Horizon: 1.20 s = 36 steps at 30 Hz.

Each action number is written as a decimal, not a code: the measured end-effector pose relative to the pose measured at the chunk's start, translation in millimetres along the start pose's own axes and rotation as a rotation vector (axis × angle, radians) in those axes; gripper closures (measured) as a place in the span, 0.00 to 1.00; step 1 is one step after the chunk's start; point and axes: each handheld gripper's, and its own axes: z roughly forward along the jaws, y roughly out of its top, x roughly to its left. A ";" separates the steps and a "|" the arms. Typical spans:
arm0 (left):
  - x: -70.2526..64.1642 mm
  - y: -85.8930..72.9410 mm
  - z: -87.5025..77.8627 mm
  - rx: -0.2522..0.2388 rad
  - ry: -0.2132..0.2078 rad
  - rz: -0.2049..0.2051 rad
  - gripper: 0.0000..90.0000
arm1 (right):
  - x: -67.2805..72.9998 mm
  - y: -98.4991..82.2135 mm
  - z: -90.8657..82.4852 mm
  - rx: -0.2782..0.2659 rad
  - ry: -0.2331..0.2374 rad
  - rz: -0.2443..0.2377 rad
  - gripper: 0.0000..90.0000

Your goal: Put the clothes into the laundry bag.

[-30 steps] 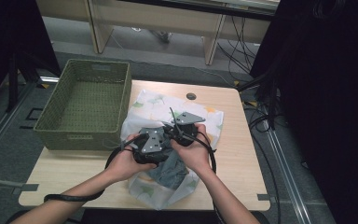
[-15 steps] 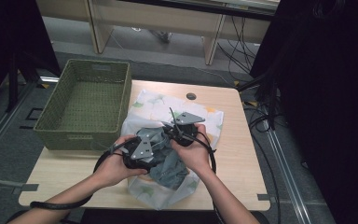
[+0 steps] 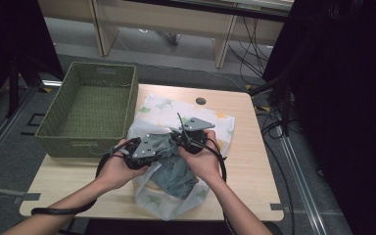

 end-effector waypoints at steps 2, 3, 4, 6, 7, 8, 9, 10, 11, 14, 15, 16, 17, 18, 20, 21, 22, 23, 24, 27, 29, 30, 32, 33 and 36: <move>1.6 4.6 5.4 0.004 0.006 0.001 0.97 | -0.5 0.6 0.3 -0.007 0.005 -0.025 1.00; 2.3 6.1 6.8 0.009 0.008 0.003 0.97 | 0.1 0.7 0.2 -0.007 0.008 -0.024 1.00; 3.0 8.1 9.6 0.013 0.011 0.004 0.98 | 0.2 0.8 0.1 -0.008 0.010 -0.024 1.00; 4.1 10.9 12.8 0.019 0.012 0.005 0.98 | 1.9 1.3 -1.3 -0.005 0.006 -0.007 1.00; 4.5 12.1 14.0 0.019 0.015 0.007 0.98 | 0.4 2.0 -1.3 -0.013 0.008 -0.030 1.00; 4.7 13.2 14.9 0.014 0.020 0.002 0.98 | 0.2 2.3 -1.5 -0.015 0.009 -0.029 1.00; 4.9 14.2 15.7 0.008 0.025 0.002 0.98 | 0.4 2.5 -2.1 -0.015 0.006 -0.025 1.00; 5.2 15.1 16.5 0.007 0.028 0.005 0.98 | 0.2 2.7 -2.4 -0.016 0.005 -0.026 1.00; 5.3 15.7 17.1 0.000 0.033 0.001 0.98 | 0.4 2.8 -2.6 -0.017 0.005 -0.021 1.00; 5.0 17.8 19.0 -0.017 0.049 0.002 0.98 | 0.4 3.3 -2.9 -0.022 0.005 -0.022 1.00; 4.4 18.1 20.4 -0.032 0.059 0.001 0.98 | 0.6 3.5 -3.1 -0.023 0.005 -0.023 1.00; 4.0 18.7 21.1 -0.039 0.065 0.003 0.98 | 0.9 3.8 -3.4 -0.024 0.006 -0.021 1.00; 3.7 19.1 22.2 -0.046 0.071 0.005 0.98 | 1.2 4.1 -3.6 -0.024 0.006 -0.020 1.00; 4.0 19.2 23.5 -0.047 0.072 0.006 0.98 | 0.8 4.3 -3.4 -0.028 0.007 -0.028 1.00; 5.3 17.7 28.3 -0.037 0.072 0.011 0.98 | 0.6 4.2 -3.1 -0.027 0.008 -0.028 1.00; 5.7 16.1 31.2 -0.034 0.073 0.009 0.98 | 1.9 3.6 -3.6 -0.018 0.004 -0.007 1.00; 6.2 13.9 34.7 -0.020 0.069 0.009 0.98 | 1.3 3.4 -3.1 -0.018 0.006 -0.012 1.00; 5.9 11.6 38.8 -0.009 0.063 0.010 0.98 | 0.7 3.1 -2.3 -0.018 0.007 -0.022 1.00; 5.4 9.9 42.0 0.006 0.054 0.014 0.97 | 0.4 2.6 -1.6 -0.017 0.009 -0.026 1.00; 1.7 6.9 48.8 0.017 0.050 0.030 0.97 | 0.0 1.2 -0.6 -0.011 0.010 -0.024 1.00; 0.9 7.3 48.9 0.022 0.052 0.041 0.96 | -1.0 0.8 -0.1 -0.010 0.013 -0.022 1.00; 1.0 7.5 48.5 0.021 0.048 0.044 0.95 | -0.1 0.3 -0.7 -0.003 0.007 -0.001 1.00; 1.2 7.9 46.9 0.020 0.031 0.045 0.90 | -1.9 -0.2 -0.4 -0.005 0.008 -0.009 1.00; 0.8 7.8 45.1 0.014 0.025 0.055 0.86 | -2.1 -0.3 -0.5 -0.004 0.007 -0.007 1.00; -1.0 7.5 39.8 0.004 0.017 0.072 0.75 | -3.5 -0.1 -0.3 -0.008 0.005 -0.021 1.00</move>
